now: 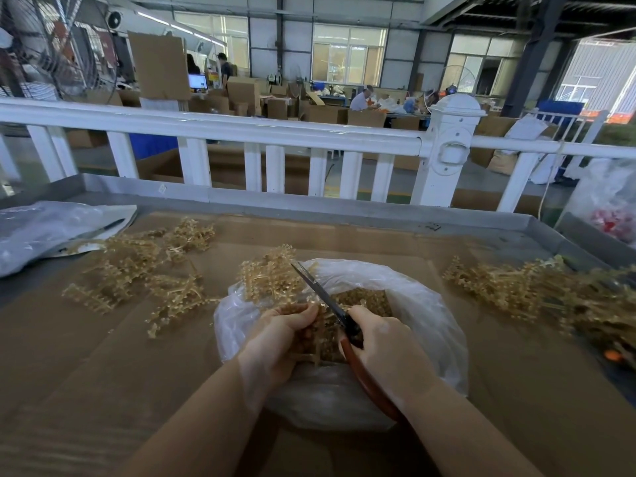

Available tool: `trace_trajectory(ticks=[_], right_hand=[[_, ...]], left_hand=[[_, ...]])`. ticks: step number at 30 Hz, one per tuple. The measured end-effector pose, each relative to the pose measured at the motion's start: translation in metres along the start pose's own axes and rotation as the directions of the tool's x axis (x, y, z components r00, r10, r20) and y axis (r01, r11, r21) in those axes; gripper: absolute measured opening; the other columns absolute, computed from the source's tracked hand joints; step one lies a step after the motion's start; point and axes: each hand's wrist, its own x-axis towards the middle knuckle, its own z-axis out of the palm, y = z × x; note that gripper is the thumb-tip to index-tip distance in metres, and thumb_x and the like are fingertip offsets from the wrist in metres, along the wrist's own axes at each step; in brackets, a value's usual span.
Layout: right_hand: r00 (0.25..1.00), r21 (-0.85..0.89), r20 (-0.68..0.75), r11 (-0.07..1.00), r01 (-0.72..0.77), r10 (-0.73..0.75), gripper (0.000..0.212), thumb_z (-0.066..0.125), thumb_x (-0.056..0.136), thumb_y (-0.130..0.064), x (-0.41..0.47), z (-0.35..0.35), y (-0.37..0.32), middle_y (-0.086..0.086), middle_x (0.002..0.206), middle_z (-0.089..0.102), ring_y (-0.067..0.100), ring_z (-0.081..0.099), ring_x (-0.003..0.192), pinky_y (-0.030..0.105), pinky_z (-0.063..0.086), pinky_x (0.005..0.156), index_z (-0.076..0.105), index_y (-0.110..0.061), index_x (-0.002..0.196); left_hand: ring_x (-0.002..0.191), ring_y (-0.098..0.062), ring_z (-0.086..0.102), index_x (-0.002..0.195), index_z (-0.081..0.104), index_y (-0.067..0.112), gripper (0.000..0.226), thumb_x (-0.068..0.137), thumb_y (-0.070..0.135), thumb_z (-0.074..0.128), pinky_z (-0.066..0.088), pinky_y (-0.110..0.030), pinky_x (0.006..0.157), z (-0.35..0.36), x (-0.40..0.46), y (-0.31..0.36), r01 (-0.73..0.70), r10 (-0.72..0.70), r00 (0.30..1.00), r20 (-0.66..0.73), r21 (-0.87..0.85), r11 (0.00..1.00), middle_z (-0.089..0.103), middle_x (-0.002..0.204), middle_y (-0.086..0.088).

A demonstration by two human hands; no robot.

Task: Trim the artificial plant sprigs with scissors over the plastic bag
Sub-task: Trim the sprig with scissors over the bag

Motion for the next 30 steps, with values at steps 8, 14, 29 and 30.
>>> trace_trajectory(ticks=[8,14,29,30], right_hand=[[1.000,0.004,0.018,1.000,-0.021,0.021,0.011,0.051,0.094,-0.031,0.0023,-0.0022,-0.0010,-0.009,0.072,0.056,0.010,0.051,0.062,0.016,0.034,0.053,0.048,-0.025,0.085],[0.999,-0.018,0.024,1.000,-0.025,0.026,0.014,0.052,0.094,-0.034,0.0023,-0.0030,-0.0010,-0.012,0.070,0.053,0.006,0.049,0.061,0.010,0.033,0.049,0.046,-0.028,0.083],[1.000,0.122,0.006,0.992,-0.023,0.022,0.017,0.055,0.093,-0.038,0.0033,-0.0040,-0.0063,-0.012,0.066,0.051,0.001,0.048,0.059,0.013,0.038,0.057,0.051,-0.024,0.085],[1.000,0.127,0.009,0.992,-0.024,0.024,0.018,0.055,0.093,-0.039,0.0036,-0.0046,-0.0064,-0.011,0.068,0.054,0.002,0.050,0.062,0.014,0.040,0.060,0.052,-0.023,0.085]], left_hand=[[0.073,-0.030,0.069,0.120,0.055,-0.007,0.041,0.081,0.004,0.066,0.057,-0.034,0.054,-0.0006,0.0022,-0.0006,-0.003,0.003,1.000,-0.004,0.016,1.000,0.069,0.093,-0.022],[0.064,-0.027,0.068,0.115,0.057,-0.007,0.034,0.083,0.004,0.065,0.055,-0.031,0.051,-0.0002,0.0023,-0.0006,-0.017,0.017,1.000,0.013,0.024,1.000,0.068,0.083,-0.019],[0.059,-0.024,0.066,0.096,0.063,0.000,0.020,0.078,0.006,0.066,0.056,-0.031,0.053,-0.0011,0.0001,-0.0011,-0.029,0.025,0.997,0.072,0.054,0.998,0.067,0.072,-0.015],[0.057,-0.023,0.065,0.096,0.062,0.000,0.022,0.075,0.007,0.067,0.055,-0.030,0.052,-0.0008,0.0001,-0.0010,-0.030,0.026,0.997,0.075,0.052,0.998,0.067,0.071,-0.014]])
